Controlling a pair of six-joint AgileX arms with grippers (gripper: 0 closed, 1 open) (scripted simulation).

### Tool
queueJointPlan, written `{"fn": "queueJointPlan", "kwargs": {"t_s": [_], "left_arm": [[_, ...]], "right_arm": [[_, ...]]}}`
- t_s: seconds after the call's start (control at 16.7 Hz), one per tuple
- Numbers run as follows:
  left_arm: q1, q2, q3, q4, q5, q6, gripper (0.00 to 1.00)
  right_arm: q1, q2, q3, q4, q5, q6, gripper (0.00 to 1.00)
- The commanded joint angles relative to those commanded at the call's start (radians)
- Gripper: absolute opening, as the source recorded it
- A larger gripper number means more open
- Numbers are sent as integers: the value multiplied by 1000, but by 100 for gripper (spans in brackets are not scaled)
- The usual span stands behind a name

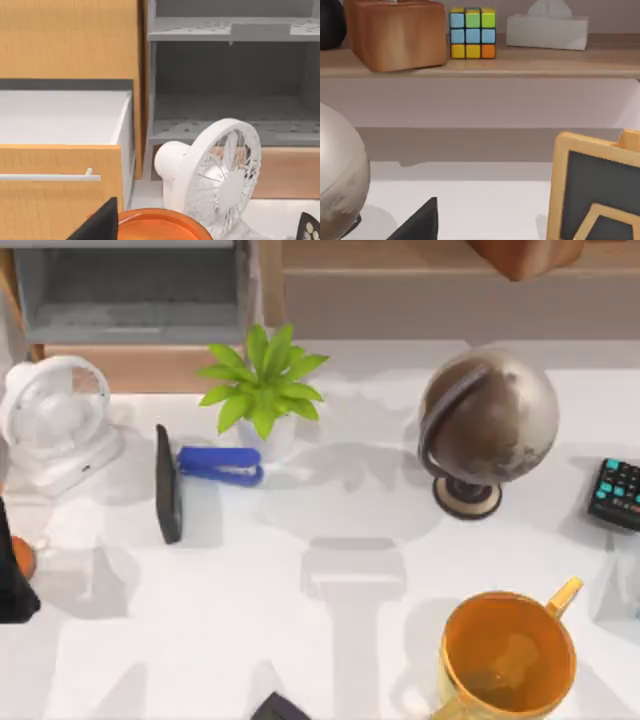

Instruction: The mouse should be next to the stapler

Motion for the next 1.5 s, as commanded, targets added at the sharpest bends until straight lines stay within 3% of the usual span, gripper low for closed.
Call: {"fn": "queueJointPlan", "kwargs": {"t_s": [0.3, 0.6, 1.08, 1.5], "left_arm": [[-2, 59, 57, -56, 27, 0, 100], [10, 365, 356, -315, 130, 1, 100], [109, 1226, 1204, -837, 251, 39, 100], [256, 1999, 1964, -1146, 192, 95, 100]], "right_arm": [[0, 0, 0, 0, 0, 0, 100], [0, 0, 0, 0, 0, 0, 100], [0, 0, 0, 0, 0, 0, 100], [0, 0, 0, 0, 0, 0, 100]]}}
